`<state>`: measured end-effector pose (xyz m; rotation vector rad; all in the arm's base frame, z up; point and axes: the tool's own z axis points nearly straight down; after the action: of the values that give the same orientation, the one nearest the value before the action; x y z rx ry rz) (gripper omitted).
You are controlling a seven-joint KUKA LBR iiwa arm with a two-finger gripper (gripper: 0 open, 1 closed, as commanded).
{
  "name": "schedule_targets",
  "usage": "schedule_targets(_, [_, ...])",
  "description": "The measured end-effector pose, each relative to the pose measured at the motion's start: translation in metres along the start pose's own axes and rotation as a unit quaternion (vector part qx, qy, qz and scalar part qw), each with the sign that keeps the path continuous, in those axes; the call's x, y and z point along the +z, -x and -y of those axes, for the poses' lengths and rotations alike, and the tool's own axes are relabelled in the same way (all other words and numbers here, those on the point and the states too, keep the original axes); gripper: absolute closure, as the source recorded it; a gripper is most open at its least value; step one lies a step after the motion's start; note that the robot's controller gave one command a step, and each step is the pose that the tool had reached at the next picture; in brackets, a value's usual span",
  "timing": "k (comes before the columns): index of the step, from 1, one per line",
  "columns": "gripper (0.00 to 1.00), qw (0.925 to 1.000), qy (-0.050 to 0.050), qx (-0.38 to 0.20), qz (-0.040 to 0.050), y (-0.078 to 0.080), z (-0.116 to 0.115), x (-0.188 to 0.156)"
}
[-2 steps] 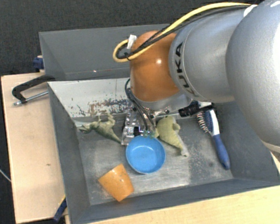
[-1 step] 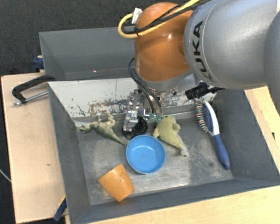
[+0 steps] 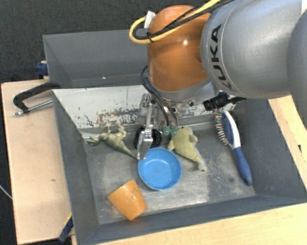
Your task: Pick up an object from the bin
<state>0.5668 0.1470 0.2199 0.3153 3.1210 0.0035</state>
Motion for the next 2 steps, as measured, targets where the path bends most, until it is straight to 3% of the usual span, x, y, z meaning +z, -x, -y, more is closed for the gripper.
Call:
schedule_targets(1, [0.00,0.9992,-0.003,-0.039,-0.0071,-0.0697,0.0565,0.1280])
schedule_targets(2, [1.00,0.9992,0.000,-0.039,-0.0018,-0.0666,0.0543,0.1234])
